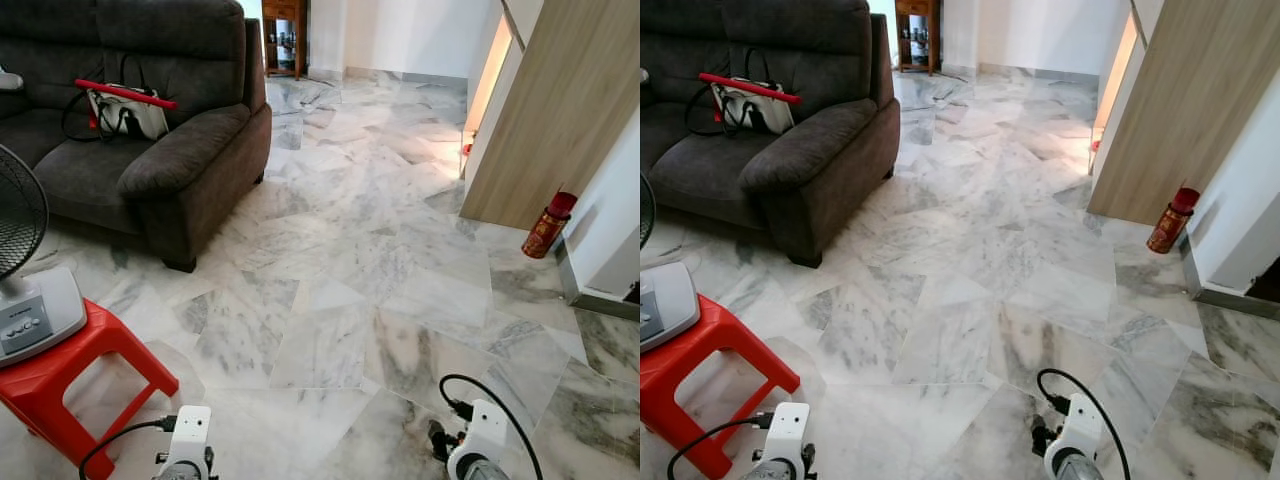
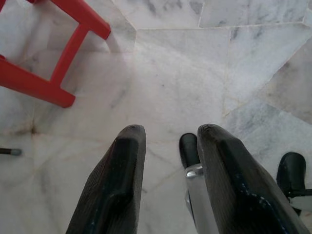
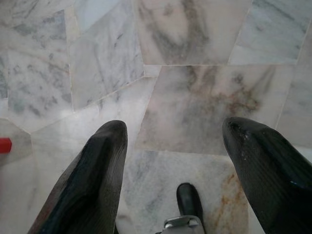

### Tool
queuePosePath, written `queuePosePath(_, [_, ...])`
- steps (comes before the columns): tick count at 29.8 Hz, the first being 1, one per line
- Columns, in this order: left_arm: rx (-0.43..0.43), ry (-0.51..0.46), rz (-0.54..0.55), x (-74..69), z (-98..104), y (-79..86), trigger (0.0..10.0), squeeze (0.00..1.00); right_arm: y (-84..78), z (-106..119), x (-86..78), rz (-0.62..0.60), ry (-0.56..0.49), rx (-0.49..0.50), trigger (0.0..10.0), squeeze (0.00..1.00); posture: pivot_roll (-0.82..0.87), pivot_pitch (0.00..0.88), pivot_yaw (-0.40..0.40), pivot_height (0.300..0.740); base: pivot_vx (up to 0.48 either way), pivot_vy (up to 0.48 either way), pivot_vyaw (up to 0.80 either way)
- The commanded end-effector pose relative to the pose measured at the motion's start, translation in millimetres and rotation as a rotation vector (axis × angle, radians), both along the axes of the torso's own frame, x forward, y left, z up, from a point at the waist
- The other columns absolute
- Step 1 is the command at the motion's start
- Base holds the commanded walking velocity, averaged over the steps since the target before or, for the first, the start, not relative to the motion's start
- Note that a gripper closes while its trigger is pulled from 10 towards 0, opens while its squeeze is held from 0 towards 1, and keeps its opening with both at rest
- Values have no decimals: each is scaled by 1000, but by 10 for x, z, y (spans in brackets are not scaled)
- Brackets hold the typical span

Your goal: Picking trash to rubbish bin

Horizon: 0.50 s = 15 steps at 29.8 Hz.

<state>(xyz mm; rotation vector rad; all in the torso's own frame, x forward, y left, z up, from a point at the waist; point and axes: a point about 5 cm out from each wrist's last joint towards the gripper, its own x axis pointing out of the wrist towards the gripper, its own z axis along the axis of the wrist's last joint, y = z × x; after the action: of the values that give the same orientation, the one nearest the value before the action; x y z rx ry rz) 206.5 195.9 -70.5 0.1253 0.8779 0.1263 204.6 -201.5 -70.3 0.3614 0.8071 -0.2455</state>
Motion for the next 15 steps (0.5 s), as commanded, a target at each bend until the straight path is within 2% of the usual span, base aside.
queuePosePath(1, [-5,15,36,-41,-22,21,10000,0,-10,9,15,1,0,2,10000,0,-50,0,-38,740,0,0,0])
queuePosePath(7, [-10,30,69,-106,-50,61,10000,0,11,26,51,-10,-14,19,10000,0,-45,0,-39,740,0,0,0])
queuePosePath(15, [-13,14,85,-51,-20,71,10000,0,43,25,64,55,6,-9,10000,0,-31,0,-49,740,0,0,0])
